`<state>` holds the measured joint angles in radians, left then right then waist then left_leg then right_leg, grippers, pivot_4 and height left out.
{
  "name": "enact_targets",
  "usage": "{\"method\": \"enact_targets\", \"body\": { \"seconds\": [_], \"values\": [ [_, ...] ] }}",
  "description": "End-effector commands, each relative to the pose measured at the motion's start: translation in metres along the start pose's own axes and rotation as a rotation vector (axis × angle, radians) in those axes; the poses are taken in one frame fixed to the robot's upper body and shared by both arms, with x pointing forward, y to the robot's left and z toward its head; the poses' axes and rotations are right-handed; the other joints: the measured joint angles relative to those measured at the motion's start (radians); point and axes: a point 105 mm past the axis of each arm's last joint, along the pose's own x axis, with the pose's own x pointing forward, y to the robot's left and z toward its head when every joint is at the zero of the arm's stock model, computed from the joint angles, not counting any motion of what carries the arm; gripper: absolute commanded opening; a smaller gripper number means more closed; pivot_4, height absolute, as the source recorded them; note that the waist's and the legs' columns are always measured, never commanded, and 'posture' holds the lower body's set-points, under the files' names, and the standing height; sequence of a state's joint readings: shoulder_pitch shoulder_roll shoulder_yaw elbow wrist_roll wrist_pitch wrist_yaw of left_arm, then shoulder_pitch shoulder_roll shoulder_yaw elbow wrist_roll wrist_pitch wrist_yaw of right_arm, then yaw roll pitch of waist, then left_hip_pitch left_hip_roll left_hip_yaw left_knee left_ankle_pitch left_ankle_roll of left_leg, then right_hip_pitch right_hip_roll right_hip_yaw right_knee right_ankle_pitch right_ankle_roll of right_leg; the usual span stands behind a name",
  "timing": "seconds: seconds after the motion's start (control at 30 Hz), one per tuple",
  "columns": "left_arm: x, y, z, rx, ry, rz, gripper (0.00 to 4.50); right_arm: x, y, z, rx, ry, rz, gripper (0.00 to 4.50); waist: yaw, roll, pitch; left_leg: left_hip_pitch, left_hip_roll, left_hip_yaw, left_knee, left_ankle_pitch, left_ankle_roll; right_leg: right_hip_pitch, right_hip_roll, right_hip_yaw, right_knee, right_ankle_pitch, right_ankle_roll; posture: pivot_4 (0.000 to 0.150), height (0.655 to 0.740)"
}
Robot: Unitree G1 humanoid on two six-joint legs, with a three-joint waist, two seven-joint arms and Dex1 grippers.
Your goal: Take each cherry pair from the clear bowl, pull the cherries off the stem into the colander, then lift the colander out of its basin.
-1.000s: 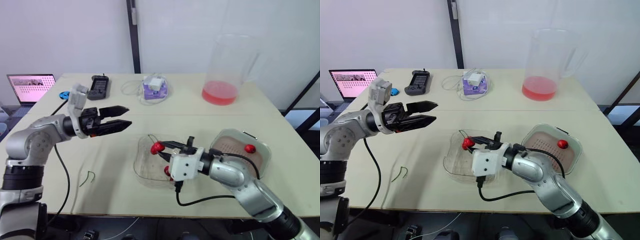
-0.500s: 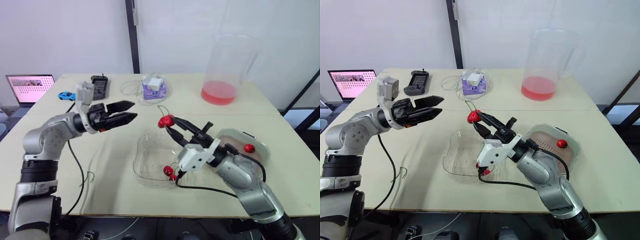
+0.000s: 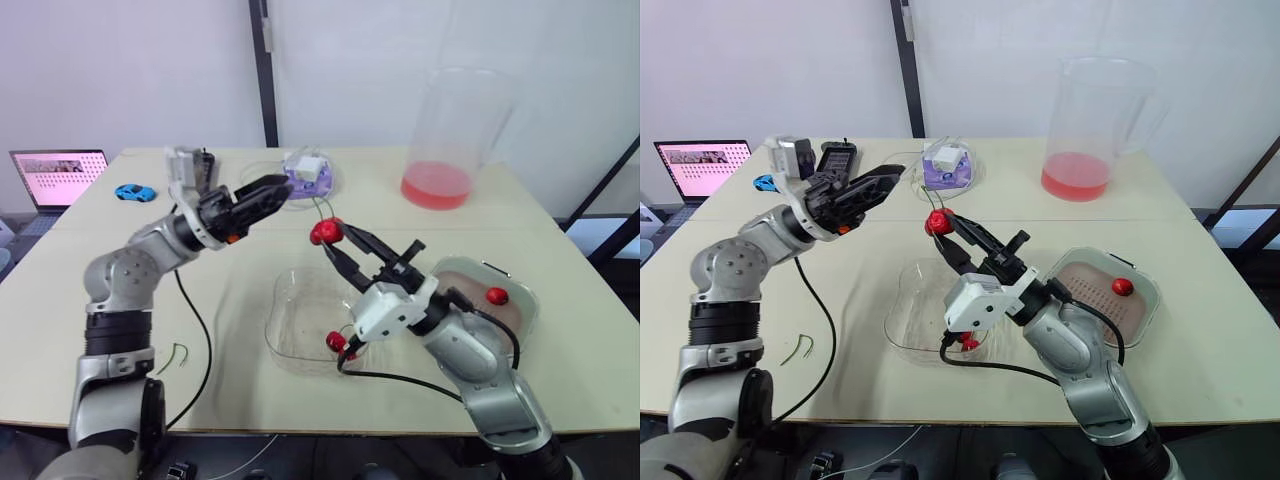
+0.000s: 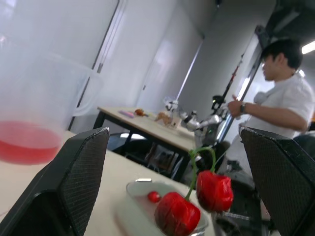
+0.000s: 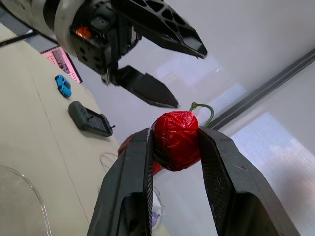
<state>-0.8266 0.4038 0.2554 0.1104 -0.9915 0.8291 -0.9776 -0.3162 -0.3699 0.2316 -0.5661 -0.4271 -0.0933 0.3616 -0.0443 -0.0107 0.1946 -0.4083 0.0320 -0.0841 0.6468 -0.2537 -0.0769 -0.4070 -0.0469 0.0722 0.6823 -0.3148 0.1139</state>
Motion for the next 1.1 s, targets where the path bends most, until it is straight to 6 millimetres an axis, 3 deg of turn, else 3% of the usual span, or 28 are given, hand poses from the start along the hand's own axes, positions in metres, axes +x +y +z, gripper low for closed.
{"method": "enact_targets", "body": {
  "seconds": [0.03, 0.13, 0.23, 0.57, 0.67, 0.73, 0.77, 1.07, 1.1],
  "values": [
    [0.005, -0.011, 0.004, 0.001, -0.023, -0.039, 4.50, 0.003, -0.008, 0.015, -0.004, -0.062, -0.027, 1.42, -0.001, 0.000, 0.000, 0.000, 0.000, 0.000, 0.000, 0.000, 0.000, 0.000, 0.000, 0.000, 0.000, 0.000, 0.000, 0.150, 0.7332],
    [0.009, -0.013, -0.004, -0.013, -0.002, -0.051, 3.62, 0.003, -0.008, 0.016, -0.001, -0.070, -0.023, 1.35, -0.001, 0.000, 0.000, 0.000, 0.000, 0.000, 0.000, 0.000, 0.000, 0.000, 0.000, 0.000, 0.000, 0.000, 0.000, 0.150, 0.7332],
    [0.012, -0.014, -0.008, -0.020, 0.002, -0.058, 2.10, 0.004, -0.007, 0.016, 0.006, -0.074, -0.019, 1.35, 0.000, 0.000, 0.000, 0.000, 0.000, 0.000, 0.000, 0.000, 0.000, 0.000, 0.000, 0.000, 0.000, 0.000, 0.000, 0.150, 0.7332],
    [0.018, -0.015, -0.008, -0.033, -0.001, -0.086, 2.10, 0.004, -0.005, 0.016, 0.019, -0.077, -0.007, 1.35, 0.000, 0.000, 0.000, 0.000, 0.000, 0.000, 0.000, 0.000, 0.000, 0.000, 0.000, 0.000, 0.000, 0.000, 0.000, 0.150, 0.7332],
    [0.018, -0.017, -0.008, -0.045, -0.002, -0.095, 1.23, 0.003, -0.005, 0.015, 0.018, -0.076, -0.005, 1.35, 0.000, 0.000, 0.000, 0.000, 0.000, 0.000, 0.000, 0.000, 0.000, 0.000, 0.000, 0.000, 0.000, 0.000, 0.000, 0.150, 0.7332],
    [0.018, -0.019, -0.008, -0.053, -0.006, -0.104, 0.28, 0.002, -0.004, 0.015, 0.019, -0.074, -0.004, 1.35, 0.000, 0.000, 0.000, 0.000, 0.000, 0.000, 0.000, 0.000, 0.000, 0.000, 0.000, 0.000, 0.000, 0.000, 0.000, 0.150, 0.7332],
    [0.019, -0.019, -0.008, -0.055, -0.008, -0.105, 0.05, 0.002, -0.004, 0.015, 0.019, -0.073, -0.003, 1.35, 0.000, 0.000, 0.000, 0.001, 0.000, 0.000, 0.000, 0.000, 0.000, 0.000, 0.000, 0.000, 0.000, 0.000, 0.000, 0.150, 0.7332],
    [0.018, -0.021, -0.007, -0.060, -0.012, -0.113, 0.05, 0.002, -0.003, 0.013, 0.033, -0.070, 0.011, 1.35, 0.000, 0.000, 0.000, 0.000, 0.000, 0.000, 0.000, 0.000, 0.000, 0.000, 0.000, 0.000, 0.000, 0.000, 0.000, 0.150, 0.7332],
    [0.018, -0.020, -0.007, -0.058, -0.009, -0.111, 0.00, 0.002, -0.003, 0.013, 0.040, -0.068, 0.011, 1.94, 0.000, 0.000, 0.000, 0.001, 0.000, 0.000, 0.000, 0.000, 0.000, 0.000, 0.000, 0.000, 0.000, 0.000, 0.000, 0.150, 0.7332]
  ]
}}
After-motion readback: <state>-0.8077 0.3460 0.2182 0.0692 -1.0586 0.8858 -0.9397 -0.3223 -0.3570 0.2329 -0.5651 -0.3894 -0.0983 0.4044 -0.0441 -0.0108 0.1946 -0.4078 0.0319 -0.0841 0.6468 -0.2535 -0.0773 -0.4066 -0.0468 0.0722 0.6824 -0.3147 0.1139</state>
